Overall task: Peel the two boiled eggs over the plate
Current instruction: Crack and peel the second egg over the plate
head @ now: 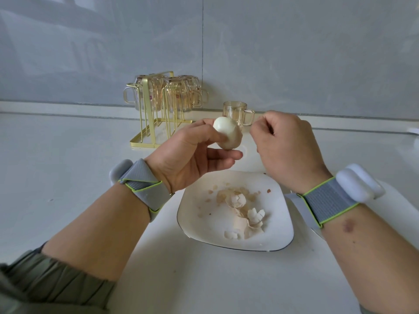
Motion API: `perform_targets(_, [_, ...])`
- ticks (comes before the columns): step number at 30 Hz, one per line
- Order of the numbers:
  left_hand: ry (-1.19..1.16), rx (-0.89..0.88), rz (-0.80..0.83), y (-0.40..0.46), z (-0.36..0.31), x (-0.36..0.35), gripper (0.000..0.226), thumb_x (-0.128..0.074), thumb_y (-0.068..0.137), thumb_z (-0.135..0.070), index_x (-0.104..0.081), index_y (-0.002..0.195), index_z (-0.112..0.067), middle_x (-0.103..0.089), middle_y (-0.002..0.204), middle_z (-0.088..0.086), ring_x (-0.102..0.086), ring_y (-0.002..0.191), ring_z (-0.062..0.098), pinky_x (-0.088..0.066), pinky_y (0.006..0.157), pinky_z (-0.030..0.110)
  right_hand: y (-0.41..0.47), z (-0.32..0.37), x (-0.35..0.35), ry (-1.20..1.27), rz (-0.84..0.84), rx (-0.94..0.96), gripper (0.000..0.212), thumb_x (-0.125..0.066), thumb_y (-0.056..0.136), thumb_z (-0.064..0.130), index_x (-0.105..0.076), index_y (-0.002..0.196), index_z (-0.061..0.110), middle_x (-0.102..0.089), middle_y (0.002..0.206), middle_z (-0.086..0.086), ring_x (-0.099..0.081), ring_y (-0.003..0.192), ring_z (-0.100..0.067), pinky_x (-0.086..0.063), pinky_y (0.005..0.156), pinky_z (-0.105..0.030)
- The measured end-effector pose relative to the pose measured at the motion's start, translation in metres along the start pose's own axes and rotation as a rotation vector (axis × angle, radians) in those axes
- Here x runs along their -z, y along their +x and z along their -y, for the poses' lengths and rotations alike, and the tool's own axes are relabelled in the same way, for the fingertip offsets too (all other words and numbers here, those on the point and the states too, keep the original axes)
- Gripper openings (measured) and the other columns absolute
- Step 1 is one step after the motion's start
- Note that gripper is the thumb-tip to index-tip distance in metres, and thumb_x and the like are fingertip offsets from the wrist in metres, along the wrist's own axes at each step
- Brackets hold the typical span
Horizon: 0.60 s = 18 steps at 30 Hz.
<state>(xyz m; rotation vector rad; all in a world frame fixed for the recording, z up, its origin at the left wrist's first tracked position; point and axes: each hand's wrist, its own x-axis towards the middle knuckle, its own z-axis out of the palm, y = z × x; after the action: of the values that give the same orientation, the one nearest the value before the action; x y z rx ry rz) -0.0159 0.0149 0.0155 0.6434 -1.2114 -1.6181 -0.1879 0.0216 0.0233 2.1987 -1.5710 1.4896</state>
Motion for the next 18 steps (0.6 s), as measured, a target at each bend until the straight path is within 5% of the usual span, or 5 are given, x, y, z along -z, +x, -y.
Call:
perform_targets(5, [0.023,-0.010,0.018,0.0006,0.0003,-0.0002,0.038,-0.054,0.073,-0.002,-0.054,0.111,-0.002,-0.057,0.101,0.023,-0.061,0.066,0.025,-0.053,0.061,0.029,-0.0024,0.0035,0.0026,-0.002,0.108,-0.048,0.036,-0.046,0.088,0.026,-0.058,0.070,-0.004,-0.059,0.068,-0.025,-0.048,0.059,-0.035,-0.041,0.053,-0.038])
perform_targets(9, [0.079,-0.020,0.049,0.0009,0.0013,-0.0002,0.032,-0.061,0.074,-0.001,-0.055,0.105,-0.009,-0.061,0.084,0.013,-0.057,0.065,0.023,-0.050,0.061,0.028,-0.0028,0.0056,0.0029,0.043,0.193,-0.142,0.050,-0.032,0.075,0.037,-0.059,0.071,-0.005,-0.066,0.078,-0.024,-0.060,0.077,-0.039,-0.050,0.067,-0.047])
perform_targets(12, [0.110,-0.034,0.078,0.0012,0.0028,0.0003,0.033,-0.063,0.077,0.001,-0.055,0.108,-0.009,-0.061,0.079,0.009,-0.056,0.064,0.022,-0.049,0.059,0.028,-0.0025,0.0056,0.0025,0.056,0.184,-0.144,0.050,-0.035,0.084,0.040,-0.055,0.064,-0.002,-0.065,0.072,-0.021,-0.060,0.076,-0.038,-0.050,0.068,-0.046])
perform_targets(18, [0.159,-0.037,0.098,0.0011,0.0043,0.0000,0.043,-0.063,0.076,0.002,-0.055,0.117,-0.005,-0.061,0.084,0.011,-0.059,0.064,0.021,-0.051,0.060,0.027,-0.0038,0.0055,0.0019,0.053,0.089,-0.016,0.051,-0.053,0.094,0.029,-0.032,0.049,0.014,-0.031,0.043,0.002,-0.032,0.047,-0.017,-0.029,0.048,-0.031])
